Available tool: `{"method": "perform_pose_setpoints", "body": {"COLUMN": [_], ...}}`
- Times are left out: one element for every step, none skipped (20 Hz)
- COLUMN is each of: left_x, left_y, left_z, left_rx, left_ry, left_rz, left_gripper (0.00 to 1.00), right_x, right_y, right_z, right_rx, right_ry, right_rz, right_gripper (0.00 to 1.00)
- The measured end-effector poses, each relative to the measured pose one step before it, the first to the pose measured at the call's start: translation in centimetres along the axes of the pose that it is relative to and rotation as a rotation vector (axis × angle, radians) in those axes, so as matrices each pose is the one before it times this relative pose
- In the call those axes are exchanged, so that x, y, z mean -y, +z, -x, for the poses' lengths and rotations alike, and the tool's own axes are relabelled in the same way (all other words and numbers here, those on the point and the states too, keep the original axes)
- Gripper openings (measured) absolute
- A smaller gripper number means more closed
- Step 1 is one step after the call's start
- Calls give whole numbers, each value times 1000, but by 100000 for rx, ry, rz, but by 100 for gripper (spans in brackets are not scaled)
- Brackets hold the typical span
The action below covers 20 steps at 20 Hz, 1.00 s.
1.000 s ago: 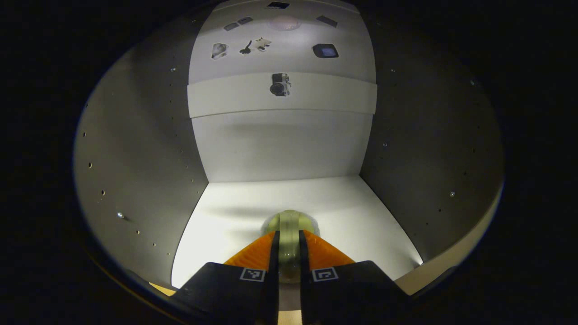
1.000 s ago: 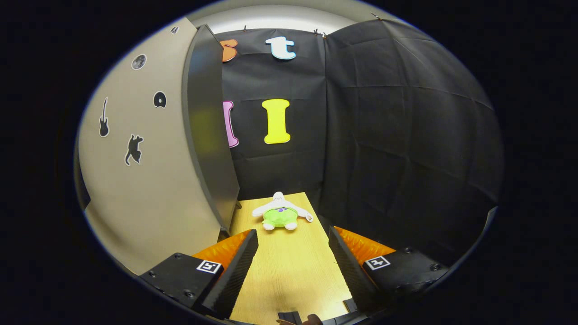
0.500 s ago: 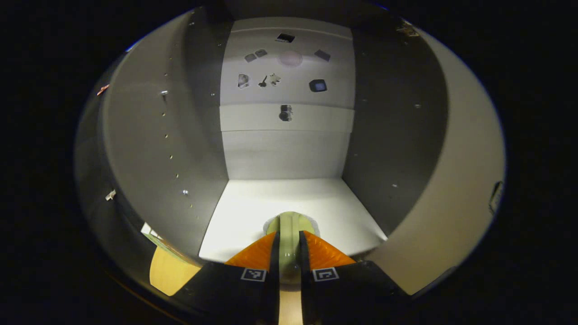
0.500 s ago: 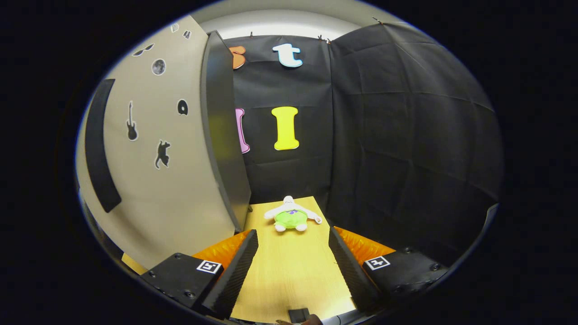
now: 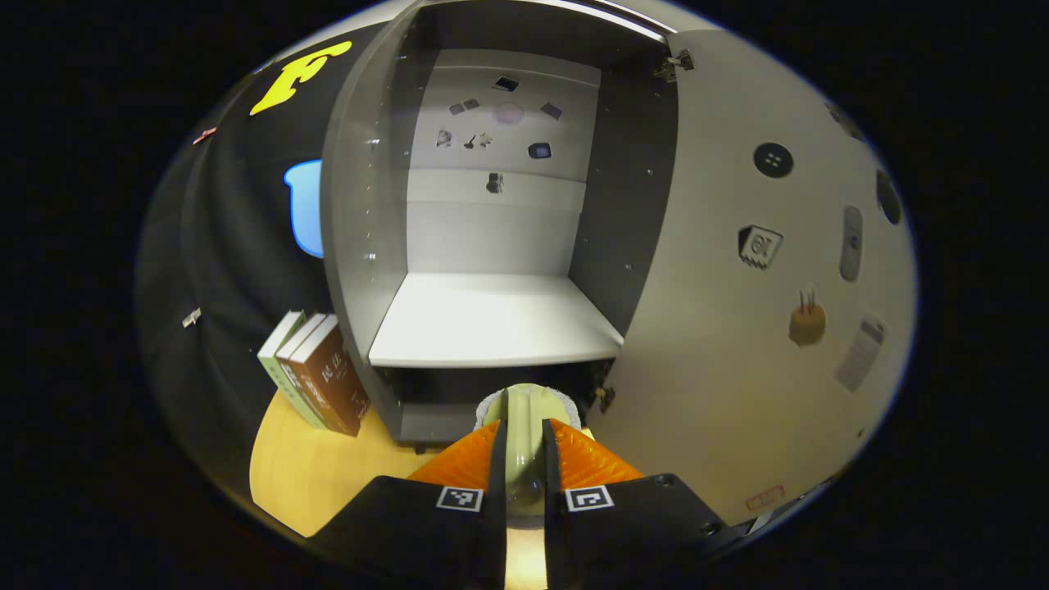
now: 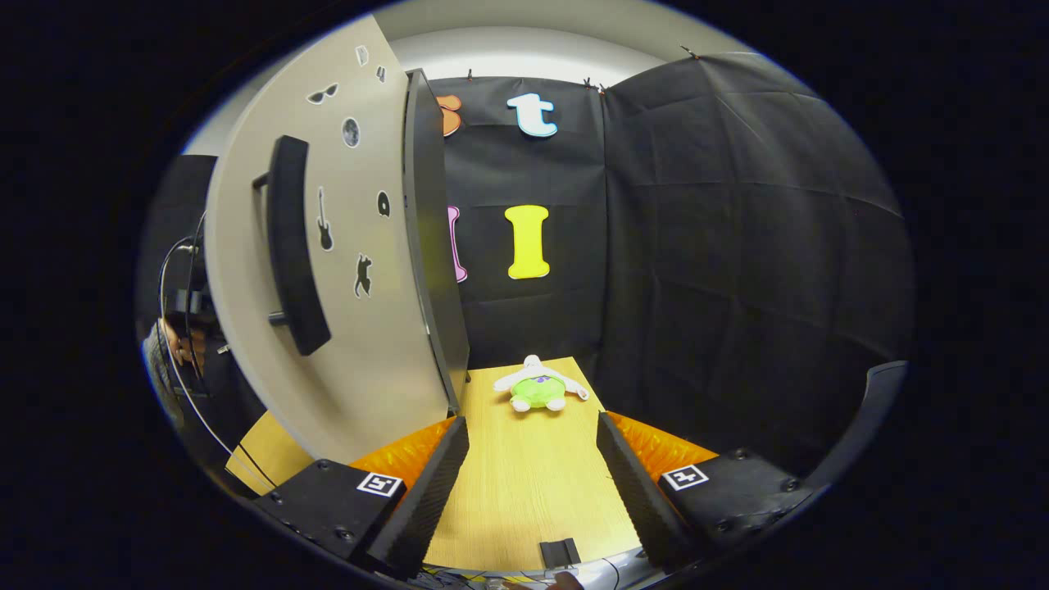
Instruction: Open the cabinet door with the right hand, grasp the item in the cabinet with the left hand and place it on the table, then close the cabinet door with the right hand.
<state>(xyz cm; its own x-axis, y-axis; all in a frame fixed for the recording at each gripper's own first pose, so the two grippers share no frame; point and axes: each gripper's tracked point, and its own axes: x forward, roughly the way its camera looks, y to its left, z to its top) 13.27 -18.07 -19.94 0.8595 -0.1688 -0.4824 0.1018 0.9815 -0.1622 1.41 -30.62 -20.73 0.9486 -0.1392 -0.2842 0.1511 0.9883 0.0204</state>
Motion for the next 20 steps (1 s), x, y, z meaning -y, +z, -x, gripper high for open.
{"method": "perform_pose_setpoints", "body": {"left_x": [15,10,-61,-2,286,371,552,395,166,137,-19,-76,-130,-53,-76,-181,-298,-91,60,-91], "left_y": [-1389,-1470,-1360,-1574,-1541,-1622,-1720,-1577,-1449,-1256,-1412,-1377,-1210,-1307,-1269,-1025,-1304,-1338,-1209,-1351], "left_z": [733,611,390,288,140,-5,-103,-300,-321,-464,-538,-635,-670,-699,-875,-699,-705,-631,-844,-477], "left_rx": [-493,-295,-331,-525,-640,-1051,-1514,-1043,-491,-203,-184,68,376,174,179,556,-9,-628,-1043,-1053], "left_ry": [628,703,929,696,-509,-945,-1833,-1646,-303,-122,103,222,430,265,482,920,1396,804,839,939], "left_rz": [-910,-607,-662,-330,707,1636,1697,1310,897,428,670,825,1217,1351,545,70,-132,-200,59,661], "left_gripper": [23,22,22,23,22,22,22,22,22,22,22,22,22,22,22,23,22,22,23,22], "right_x": [-363,-230,-155,-266,-598,-367,-290,-342,-268,-5,203,42,-131,-138,-102,2,-334,-256,-28,-128], "right_y": [-112,-50,-136,-434,-462,-397,-39,225,195,135,-89,21,-9,-100,-209,-5,212,-99,-377,-270], "right_z": [784,1064,941,1097,988,982,1042,1021,776,543,368,132,-23,-149,-458,-451,-557,-661,-589,-631], "right_rx": [753,1410,963,-272,-315,-777,151,872,754,486,185,149,-1,-373,-673,175,729,-76,-205,-480], "right_ry": [247,-238,-719,-257,528,-5,148,469,364,-216,-495,-487,63,662,183,254,1131,1293,1116,990], "right_rz": [-49,124,-55,-473,-522,133,1022,1480,1488,1228,1009,494,-249,-683,485,1855,2082,1529,924,454], "right_gripper": [99,99,99,99,99,99,99,99,99,99,99,98,98,99,99,99,99,99,99,99]}}
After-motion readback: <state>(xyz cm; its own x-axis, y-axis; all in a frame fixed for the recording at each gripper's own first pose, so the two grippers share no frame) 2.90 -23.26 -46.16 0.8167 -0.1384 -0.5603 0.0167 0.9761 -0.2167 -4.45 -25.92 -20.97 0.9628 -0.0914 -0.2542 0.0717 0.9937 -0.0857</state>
